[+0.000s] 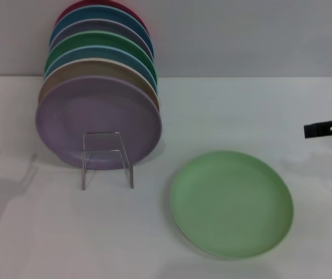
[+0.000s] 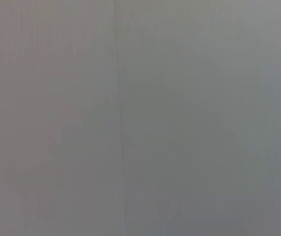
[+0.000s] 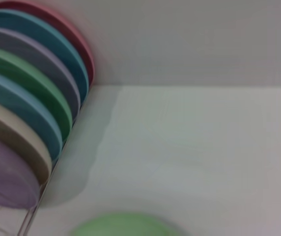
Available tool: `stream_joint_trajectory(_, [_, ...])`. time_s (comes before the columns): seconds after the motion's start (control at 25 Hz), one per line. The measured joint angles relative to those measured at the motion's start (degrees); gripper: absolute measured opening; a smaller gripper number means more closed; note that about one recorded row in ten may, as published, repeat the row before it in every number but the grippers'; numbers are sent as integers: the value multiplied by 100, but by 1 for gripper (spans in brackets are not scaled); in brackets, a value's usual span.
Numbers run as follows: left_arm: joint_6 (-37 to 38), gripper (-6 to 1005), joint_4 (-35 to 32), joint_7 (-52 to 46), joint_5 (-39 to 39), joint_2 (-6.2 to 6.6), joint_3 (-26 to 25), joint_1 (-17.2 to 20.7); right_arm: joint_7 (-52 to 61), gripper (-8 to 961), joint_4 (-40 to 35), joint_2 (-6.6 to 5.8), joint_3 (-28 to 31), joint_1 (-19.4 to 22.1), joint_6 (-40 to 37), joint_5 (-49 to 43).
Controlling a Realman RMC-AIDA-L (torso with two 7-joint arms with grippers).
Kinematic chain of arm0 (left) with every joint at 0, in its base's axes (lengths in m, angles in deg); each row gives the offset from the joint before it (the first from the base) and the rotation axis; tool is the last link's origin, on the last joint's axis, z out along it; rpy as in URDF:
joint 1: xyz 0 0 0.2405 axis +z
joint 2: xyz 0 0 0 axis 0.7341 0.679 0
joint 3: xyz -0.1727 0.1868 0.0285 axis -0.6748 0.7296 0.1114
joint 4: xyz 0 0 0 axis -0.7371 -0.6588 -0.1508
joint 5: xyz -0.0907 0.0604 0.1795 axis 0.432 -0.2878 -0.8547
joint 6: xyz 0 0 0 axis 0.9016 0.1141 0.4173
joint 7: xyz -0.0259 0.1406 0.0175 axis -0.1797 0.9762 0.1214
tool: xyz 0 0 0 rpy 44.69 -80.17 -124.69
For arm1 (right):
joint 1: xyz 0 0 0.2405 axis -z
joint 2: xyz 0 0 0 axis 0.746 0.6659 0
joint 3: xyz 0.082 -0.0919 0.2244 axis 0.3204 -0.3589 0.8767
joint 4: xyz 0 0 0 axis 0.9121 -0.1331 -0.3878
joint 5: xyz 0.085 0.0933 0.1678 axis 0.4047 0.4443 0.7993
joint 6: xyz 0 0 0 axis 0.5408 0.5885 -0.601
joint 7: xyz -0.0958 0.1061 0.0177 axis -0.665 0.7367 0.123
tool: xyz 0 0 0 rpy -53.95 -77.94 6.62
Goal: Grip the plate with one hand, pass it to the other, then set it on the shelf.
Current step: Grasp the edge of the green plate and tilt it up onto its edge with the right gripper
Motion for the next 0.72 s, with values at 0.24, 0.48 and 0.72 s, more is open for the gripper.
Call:
stream_joint_trajectory(0.24, [-19,815,4,-14,39,-14,-13,33,219,803,-553,-47,-50,-380,383,-719])
stream_joint_trajectory(0.48, [-125,816,-29,-9,79,-27,-21,29,246,802,-1030,10,-272,-578,320,-965])
stream_joint_trajectory(0.72, [-281,816,-43,12,87,-11,-21,5,266,802,-1410,25,-699,-693,63,-971])
